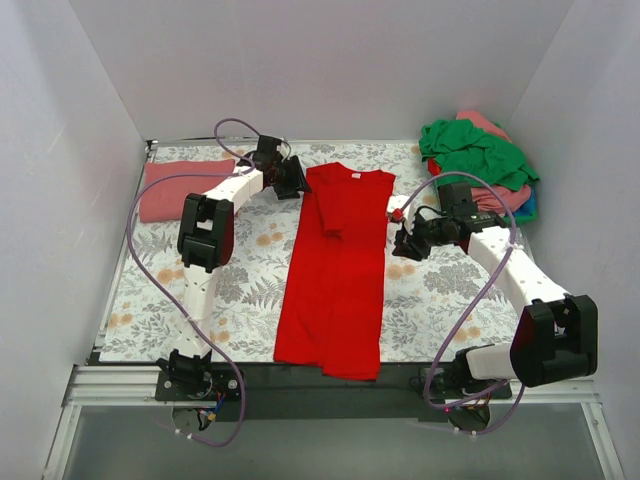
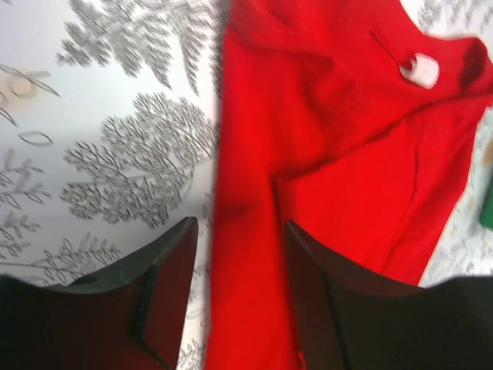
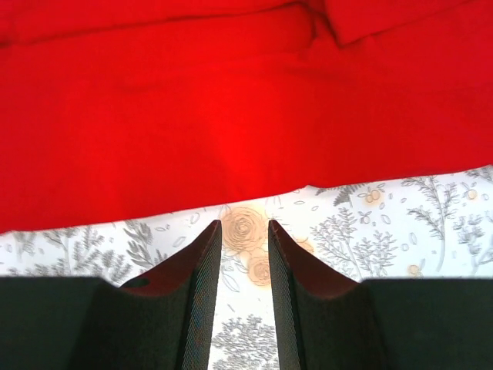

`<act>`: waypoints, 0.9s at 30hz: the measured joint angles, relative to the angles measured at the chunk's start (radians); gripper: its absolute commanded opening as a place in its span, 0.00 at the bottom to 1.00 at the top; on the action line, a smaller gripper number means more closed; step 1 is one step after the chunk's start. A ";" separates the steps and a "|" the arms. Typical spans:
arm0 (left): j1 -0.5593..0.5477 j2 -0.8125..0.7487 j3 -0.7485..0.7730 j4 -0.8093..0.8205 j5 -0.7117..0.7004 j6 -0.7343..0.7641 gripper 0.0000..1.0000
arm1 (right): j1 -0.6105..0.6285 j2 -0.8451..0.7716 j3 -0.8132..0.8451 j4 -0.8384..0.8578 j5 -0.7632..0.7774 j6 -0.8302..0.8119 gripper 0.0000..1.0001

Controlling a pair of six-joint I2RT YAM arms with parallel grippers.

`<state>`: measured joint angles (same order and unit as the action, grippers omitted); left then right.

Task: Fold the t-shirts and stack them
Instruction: Fold the tshirt

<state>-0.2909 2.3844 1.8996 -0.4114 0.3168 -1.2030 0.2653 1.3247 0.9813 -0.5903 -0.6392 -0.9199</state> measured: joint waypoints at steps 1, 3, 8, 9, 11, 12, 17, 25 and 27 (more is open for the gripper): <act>0.000 0.014 0.026 -0.010 0.000 0.004 0.45 | -0.020 0.007 0.000 0.012 -0.027 0.018 0.37; 0.000 0.035 0.073 -0.041 -0.013 0.010 0.42 | -0.051 0.007 -0.006 0.019 -0.076 0.053 0.38; 0.000 0.083 0.150 -0.076 -0.024 0.018 0.35 | -0.104 -0.011 -0.044 0.044 -0.157 0.097 0.38; 0.000 0.090 0.158 -0.079 -0.023 0.018 0.34 | -0.113 -0.011 -0.049 0.045 -0.169 0.103 0.38; 0.000 0.100 0.172 -0.082 -0.013 0.018 0.28 | -0.124 -0.011 -0.052 0.048 -0.186 0.110 0.38; 0.000 0.105 0.178 -0.085 -0.010 0.017 0.26 | -0.128 -0.011 -0.052 0.049 -0.193 0.111 0.38; -0.003 0.132 0.211 -0.089 0.007 0.012 0.15 | -0.136 -0.011 -0.060 0.063 -0.218 0.121 0.38; -0.006 0.173 0.264 -0.093 0.037 -0.003 0.00 | -0.146 -0.011 -0.063 0.069 -0.238 0.125 0.38; -0.006 0.178 0.272 -0.095 0.038 -0.007 0.00 | -0.149 -0.011 -0.063 0.069 -0.239 0.125 0.37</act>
<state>-0.2966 2.5622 2.1715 -0.5064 0.3550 -1.2098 0.1165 1.3132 0.9188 -0.5213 -0.8783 -0.7952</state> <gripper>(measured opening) 0.012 0.373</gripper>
